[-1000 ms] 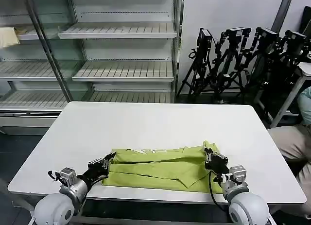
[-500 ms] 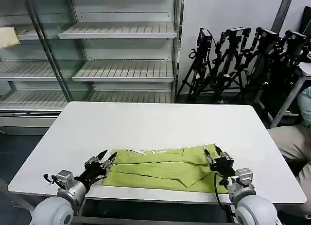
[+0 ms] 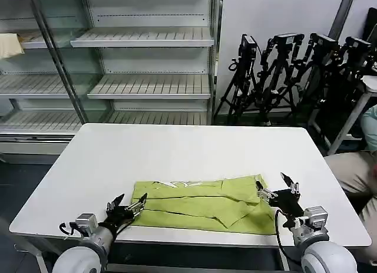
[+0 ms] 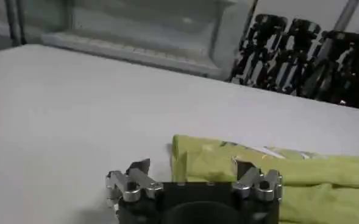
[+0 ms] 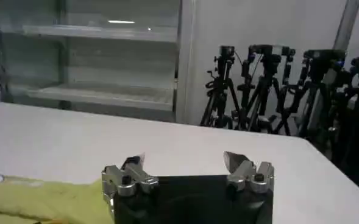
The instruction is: Fold and organize the clothes.
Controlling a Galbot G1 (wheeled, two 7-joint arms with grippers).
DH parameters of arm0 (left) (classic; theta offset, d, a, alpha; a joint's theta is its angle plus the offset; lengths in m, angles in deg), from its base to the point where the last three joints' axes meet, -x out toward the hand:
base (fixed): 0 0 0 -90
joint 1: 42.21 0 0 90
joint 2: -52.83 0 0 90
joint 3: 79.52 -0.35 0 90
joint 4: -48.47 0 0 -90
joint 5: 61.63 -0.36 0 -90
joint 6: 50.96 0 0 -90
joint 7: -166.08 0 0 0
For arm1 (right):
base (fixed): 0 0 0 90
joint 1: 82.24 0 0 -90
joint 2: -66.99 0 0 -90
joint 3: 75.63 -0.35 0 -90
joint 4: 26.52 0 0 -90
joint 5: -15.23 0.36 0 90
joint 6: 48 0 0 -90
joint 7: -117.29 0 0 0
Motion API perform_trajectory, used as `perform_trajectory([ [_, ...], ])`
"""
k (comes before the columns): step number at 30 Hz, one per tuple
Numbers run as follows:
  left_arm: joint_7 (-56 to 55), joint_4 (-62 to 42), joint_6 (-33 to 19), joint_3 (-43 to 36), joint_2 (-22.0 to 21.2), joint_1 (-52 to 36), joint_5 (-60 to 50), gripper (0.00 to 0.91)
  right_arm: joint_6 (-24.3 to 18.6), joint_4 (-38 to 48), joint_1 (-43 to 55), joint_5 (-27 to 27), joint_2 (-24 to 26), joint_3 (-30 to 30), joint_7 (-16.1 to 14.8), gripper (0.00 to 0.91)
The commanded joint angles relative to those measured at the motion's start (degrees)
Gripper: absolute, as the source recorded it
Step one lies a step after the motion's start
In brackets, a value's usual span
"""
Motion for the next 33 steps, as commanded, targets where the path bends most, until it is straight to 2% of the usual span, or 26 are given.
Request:
perform_trajectory([
  [1,-3.3,-0.8,-0.4,-1.2,-2.3,0.8,1.8,0.010,-0.2,-0.8,-0.9,0.1,-0.1,-2.0,-0.2,0.907],
  [5,-3.3,-1.1,-0.4,-1.6,-2.7,0.8,1.8,0.020,-1.6,0.6,-1.5,-2.0,-0.4,-1.9,-0.6,0.907],
  [14,-1.9,-2.0,-1.1,-4.0,-4.5,-0.2,0.9,0.010,-2.2,0.9,-1.9,-2.1,-0.4,-2.2,-0.8,0.907],
  [20,-1.7,-2.5,-0.9,-3.7,-3.6,-1.6,-2.5,0.010,-2.6,1.2,-1.6,-2.4,-0.6,-1.8,-0.7,0.907],
  [26,2.7,-2.5,-1.2,2.1,2.1,-2.0,-11.2,0.010,-2.9,1.7,-1.3,-2.4,-0.2,-1.8,-0.6,0.907],
  [29,8.2,-2.6,-1.3,9.3,7.1,-0.9,-15.0,0.010,-3.4,2.3,-1.2,-2.4,0.1,-1.9,-0.7,0.907],
  [33,15.5,-4.0,-4.0,22.2,14.0,0.5,-20.3,0.010,-4.6,3.4,-1.2,-3.2,0.0,-1.5,-0.6,0.907],
])
